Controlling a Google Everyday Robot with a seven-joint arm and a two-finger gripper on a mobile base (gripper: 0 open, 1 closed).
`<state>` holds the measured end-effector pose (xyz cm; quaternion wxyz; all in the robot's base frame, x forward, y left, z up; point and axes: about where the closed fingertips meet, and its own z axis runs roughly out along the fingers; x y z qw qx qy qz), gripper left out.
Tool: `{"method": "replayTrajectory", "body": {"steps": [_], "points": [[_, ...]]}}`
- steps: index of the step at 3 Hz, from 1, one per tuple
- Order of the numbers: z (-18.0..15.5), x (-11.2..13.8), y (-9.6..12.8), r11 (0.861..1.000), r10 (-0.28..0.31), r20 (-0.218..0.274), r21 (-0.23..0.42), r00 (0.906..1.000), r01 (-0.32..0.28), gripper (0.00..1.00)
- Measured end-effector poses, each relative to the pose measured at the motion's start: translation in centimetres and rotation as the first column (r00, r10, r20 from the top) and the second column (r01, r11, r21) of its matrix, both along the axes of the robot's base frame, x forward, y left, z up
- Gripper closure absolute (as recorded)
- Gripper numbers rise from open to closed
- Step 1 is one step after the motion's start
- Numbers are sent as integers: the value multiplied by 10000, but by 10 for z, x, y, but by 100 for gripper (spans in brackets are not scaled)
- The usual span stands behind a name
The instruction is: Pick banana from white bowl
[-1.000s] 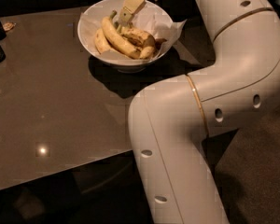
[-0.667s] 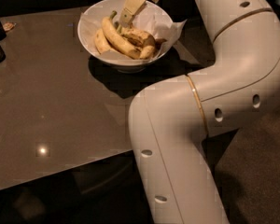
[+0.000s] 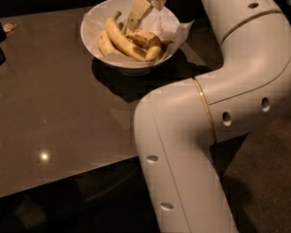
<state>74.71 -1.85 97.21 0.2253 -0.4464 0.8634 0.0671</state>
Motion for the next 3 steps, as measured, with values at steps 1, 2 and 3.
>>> {"method": "replayTrajectory", "body": {"steps": [1,2,3], "points": [[-4,-2,1,10000,-26,-160,-22,9999,25,34],[-5,-2,2,10000,-21,-212,-41,9998,20,35],[-16,-3,2,9998,-54,-519,-215,9986,43,38]]}}
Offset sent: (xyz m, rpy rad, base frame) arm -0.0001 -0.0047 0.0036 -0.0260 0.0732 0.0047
